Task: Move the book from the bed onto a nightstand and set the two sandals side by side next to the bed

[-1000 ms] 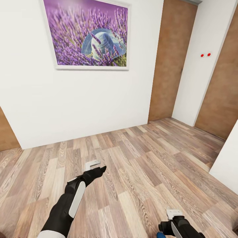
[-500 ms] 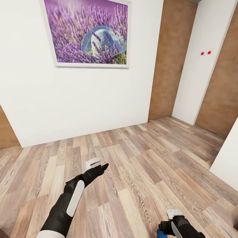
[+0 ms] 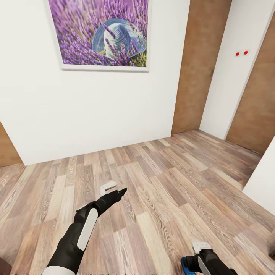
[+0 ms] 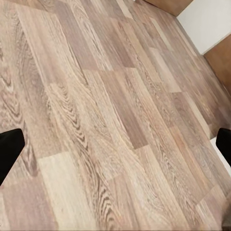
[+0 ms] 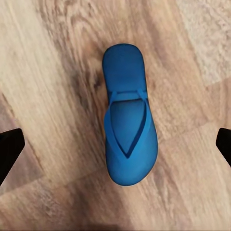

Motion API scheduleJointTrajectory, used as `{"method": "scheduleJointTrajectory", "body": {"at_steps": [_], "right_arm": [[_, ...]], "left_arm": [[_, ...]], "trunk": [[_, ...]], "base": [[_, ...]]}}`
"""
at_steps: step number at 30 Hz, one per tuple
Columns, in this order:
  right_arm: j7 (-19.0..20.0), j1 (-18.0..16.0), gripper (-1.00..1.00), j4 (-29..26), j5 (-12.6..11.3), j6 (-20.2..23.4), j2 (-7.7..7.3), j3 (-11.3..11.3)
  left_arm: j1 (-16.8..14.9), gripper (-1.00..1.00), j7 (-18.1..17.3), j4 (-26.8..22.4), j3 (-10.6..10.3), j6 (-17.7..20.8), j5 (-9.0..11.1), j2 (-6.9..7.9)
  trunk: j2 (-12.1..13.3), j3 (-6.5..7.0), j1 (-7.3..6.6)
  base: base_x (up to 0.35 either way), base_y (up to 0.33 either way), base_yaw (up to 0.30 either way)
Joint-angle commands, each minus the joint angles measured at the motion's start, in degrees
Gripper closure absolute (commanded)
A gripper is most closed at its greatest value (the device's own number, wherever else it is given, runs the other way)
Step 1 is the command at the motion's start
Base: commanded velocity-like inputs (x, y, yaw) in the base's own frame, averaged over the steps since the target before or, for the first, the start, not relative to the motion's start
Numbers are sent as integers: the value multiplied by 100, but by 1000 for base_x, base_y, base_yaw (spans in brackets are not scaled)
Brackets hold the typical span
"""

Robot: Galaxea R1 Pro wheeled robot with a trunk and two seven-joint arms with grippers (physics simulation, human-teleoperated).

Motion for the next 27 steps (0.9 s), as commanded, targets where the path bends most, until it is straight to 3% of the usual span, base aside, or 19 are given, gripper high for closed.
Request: {"method": "scheduleJointTrajectory", "body": {"at_steps": [1, 27], "right_arm": [[1, -1, -100, -10, 2, 31, 1, -5], [4, -1, -100, -15, 13, -9, 1, -1]], "left_arm": [[-3, -100, -10, -3, 5, 30, 19, -2], [-3, -100, -19, 28, -32, 19, 14, -19]], "trunk": [[-4, -28, 1], [-39, -604, 68]], "base": [[0, 0, 0], [0, 0, 0]]}}
